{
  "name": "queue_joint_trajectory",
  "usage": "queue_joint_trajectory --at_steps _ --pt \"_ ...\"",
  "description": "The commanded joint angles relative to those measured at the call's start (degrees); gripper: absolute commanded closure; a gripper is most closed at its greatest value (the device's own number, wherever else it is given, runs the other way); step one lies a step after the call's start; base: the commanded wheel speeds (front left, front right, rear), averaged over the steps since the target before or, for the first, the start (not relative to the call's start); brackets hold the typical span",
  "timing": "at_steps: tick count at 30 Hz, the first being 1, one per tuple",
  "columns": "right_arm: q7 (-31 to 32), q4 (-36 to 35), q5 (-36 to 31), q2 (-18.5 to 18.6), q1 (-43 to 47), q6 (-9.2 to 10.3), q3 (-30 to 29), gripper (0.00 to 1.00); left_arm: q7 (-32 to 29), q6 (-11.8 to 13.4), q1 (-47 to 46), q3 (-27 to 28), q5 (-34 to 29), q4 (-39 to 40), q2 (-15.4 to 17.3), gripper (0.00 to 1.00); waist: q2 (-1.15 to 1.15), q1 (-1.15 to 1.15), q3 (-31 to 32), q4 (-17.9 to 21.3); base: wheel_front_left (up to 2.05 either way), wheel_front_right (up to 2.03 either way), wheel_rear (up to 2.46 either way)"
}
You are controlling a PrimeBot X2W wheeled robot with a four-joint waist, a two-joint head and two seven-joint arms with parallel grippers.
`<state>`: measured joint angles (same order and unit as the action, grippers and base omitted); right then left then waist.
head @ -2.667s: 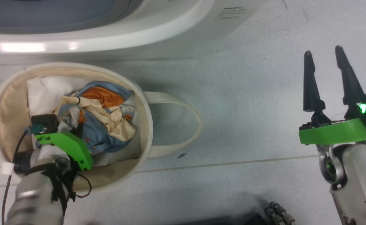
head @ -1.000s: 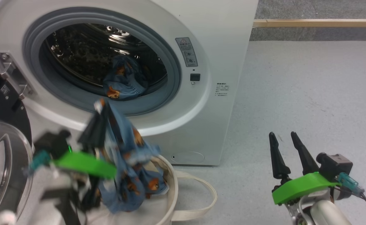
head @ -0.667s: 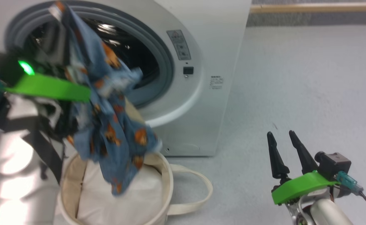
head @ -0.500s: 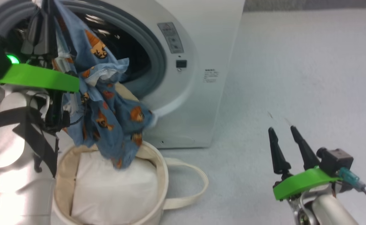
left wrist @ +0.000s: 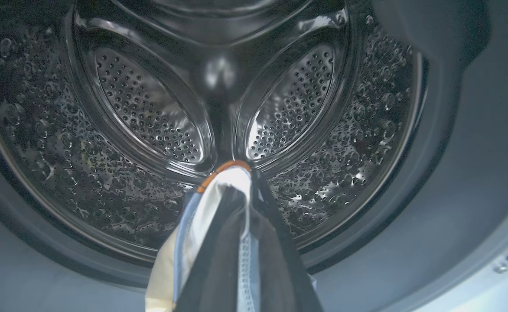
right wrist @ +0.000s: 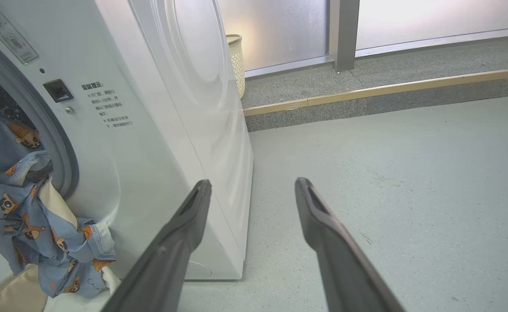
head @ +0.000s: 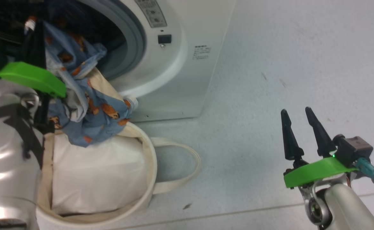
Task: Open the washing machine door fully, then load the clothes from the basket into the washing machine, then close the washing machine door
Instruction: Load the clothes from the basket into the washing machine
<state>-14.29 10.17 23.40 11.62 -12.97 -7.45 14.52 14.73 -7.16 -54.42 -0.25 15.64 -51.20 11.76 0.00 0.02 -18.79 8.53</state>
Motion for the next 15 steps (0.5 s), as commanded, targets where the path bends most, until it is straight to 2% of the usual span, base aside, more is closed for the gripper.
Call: queue_joint_trajectory --at_steps 1,9,15 --pt "-0.7 -2.2 -0.8 0.0 -0.9 -0.03 0.3 0.00 0.3 -0.3 -4.0 0.7 -0.9 0.0 3.3 1.00 0.00 -0.02 -4.0 1.7 0.00 0.00 0.00" --pt "-0.7 -4.4 -2.6 -1.1 -0.5 -0.03 -2.1 0.00 0.3 -0.3 -11.9 -2.1 -3.0 -8.4 6.6 1.00 0.00 -0.02 -10.8 4.3 0.00 0.00 0.00" --pt "-0.7 -6.5 -3.9 -2.0 0.5 -0.03 -4.8 0.00 0.3 0.0 -18.6 -3.1 -4.6 -10.6 9.7 1.00 0.00 -0.02 -15.8 5.7 0.00 0.00 0.00"
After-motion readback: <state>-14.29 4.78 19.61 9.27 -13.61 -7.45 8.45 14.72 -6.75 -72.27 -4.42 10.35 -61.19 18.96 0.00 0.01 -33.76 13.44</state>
